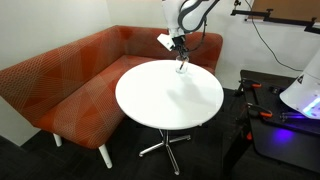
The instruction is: Put the pen on the table
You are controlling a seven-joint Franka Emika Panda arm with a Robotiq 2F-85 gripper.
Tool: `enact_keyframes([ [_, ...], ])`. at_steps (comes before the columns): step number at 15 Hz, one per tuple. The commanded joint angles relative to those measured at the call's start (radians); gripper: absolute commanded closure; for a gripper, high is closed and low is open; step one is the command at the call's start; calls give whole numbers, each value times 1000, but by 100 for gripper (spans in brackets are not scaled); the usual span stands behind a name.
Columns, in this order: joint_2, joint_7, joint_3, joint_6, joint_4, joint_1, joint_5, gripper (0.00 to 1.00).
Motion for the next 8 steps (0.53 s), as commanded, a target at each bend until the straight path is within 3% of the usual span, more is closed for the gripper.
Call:
enact_keyframes([
  [1,2,-39,-9,35,-11,-5,37,66],
  [8,14,-38,-13,33,-8,-10,46,66],
])
